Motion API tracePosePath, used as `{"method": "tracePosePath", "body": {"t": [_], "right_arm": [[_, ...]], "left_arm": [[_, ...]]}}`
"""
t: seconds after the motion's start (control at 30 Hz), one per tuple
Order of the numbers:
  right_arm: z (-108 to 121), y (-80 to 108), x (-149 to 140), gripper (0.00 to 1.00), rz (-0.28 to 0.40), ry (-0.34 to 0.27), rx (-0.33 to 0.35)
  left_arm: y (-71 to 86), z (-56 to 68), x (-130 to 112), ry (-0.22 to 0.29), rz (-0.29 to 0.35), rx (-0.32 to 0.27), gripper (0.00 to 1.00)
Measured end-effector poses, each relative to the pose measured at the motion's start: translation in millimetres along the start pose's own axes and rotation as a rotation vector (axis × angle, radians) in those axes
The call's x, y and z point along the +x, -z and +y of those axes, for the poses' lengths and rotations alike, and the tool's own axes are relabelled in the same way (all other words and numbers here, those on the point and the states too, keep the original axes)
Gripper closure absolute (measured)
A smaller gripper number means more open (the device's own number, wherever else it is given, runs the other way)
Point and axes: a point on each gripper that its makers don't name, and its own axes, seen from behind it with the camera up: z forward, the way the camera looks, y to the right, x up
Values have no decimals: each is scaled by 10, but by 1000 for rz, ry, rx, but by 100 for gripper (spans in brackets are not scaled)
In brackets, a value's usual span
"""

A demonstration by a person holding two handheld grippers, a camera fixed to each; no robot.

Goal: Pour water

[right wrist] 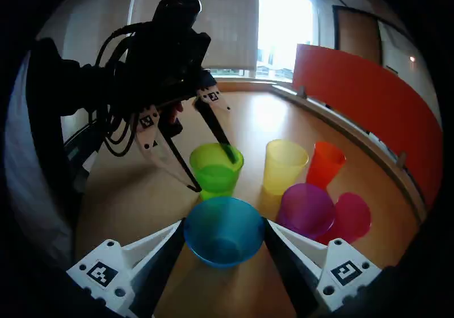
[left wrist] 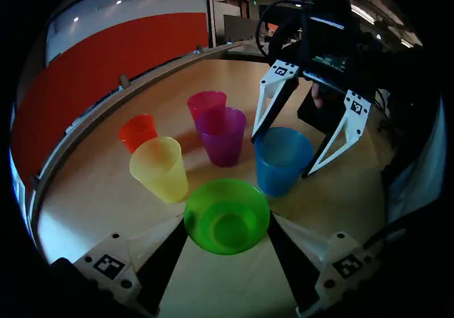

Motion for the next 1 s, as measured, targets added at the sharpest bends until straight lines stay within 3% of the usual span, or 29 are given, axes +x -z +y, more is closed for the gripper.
{"method": "tracePosePath", "body": {"t": [0.67,1.0], "right_arm": [[-9,134,-151,2,-22,-12,-27],[47,295,-280,2,-32,-33,-60]], "left_arm": [[43,53,-130,-12,-31,3,7],[185,65,-193,-27,-55,10,7]]}}
